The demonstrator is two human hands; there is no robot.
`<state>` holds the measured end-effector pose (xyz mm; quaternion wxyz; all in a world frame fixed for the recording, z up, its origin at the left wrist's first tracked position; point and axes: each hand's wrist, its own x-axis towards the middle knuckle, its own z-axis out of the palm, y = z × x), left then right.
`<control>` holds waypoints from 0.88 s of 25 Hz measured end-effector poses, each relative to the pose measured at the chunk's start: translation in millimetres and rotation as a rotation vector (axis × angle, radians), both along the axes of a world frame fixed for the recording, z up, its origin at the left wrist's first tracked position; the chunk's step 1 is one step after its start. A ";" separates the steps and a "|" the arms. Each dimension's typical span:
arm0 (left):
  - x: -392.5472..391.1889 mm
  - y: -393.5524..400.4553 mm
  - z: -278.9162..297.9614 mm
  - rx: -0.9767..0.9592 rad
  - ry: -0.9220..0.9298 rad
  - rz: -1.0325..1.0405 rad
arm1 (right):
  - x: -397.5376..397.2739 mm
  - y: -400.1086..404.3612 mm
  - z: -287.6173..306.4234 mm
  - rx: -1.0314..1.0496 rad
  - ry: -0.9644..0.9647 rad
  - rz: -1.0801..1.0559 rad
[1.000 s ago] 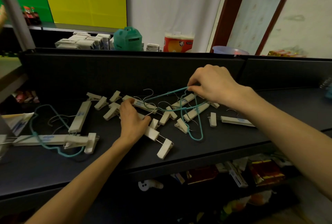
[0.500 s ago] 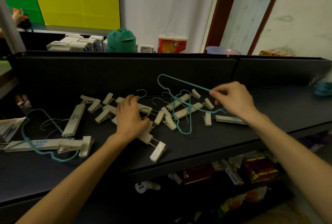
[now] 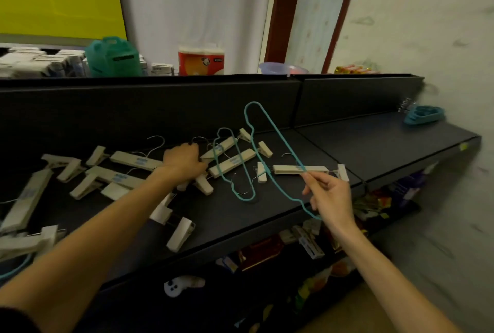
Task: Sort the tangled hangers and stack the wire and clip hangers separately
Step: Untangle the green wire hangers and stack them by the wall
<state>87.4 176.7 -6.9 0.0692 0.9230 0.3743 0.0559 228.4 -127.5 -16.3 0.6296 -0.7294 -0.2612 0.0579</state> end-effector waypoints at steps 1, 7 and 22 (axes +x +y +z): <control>0.2 3.8 2.1 0.021 -0.032 -0.030 | 0.7 -1.0 -2.5 0.013 0.006 0.012; -9.9 -5.9 8.1 -0.001 -0.543 -0.125 | 0.8 0.0 -23.8 0.083 0.138 0.026; -13.2 -88.4 33.1 -0.838 -1.156 -0.013 | -12.6 -56.1 -25.0 0.336 -0.026 -0.136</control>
